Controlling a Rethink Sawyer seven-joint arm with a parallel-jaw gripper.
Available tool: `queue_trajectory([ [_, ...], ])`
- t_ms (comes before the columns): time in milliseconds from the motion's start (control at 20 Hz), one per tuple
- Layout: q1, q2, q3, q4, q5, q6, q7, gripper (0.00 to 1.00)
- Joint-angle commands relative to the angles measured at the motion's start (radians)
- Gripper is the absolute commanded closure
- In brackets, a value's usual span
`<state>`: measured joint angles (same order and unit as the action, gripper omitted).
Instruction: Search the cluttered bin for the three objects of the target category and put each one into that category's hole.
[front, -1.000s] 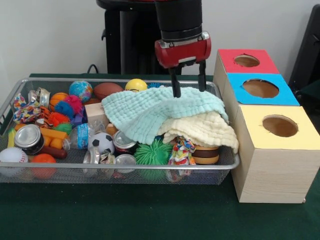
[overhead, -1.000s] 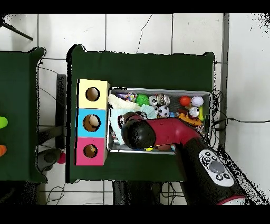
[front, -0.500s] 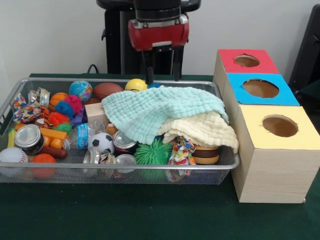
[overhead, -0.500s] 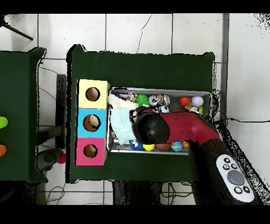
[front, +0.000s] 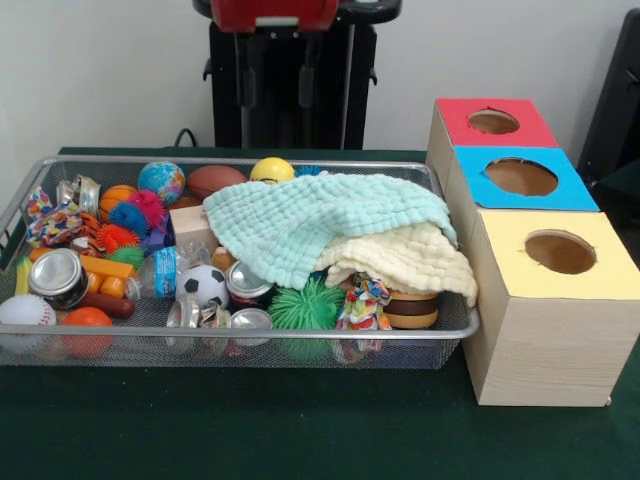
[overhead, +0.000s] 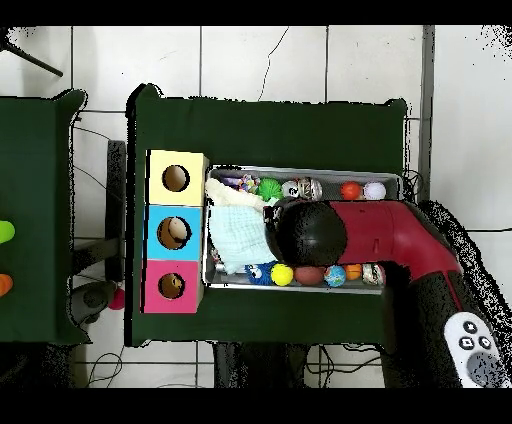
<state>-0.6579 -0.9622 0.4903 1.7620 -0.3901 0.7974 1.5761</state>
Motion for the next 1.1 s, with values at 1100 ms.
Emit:
queue_trajectory([
  [1100, -0.006, 0.124, -0.219, -0.049, -0.555, -0.204, 0.093, 0.0],
])
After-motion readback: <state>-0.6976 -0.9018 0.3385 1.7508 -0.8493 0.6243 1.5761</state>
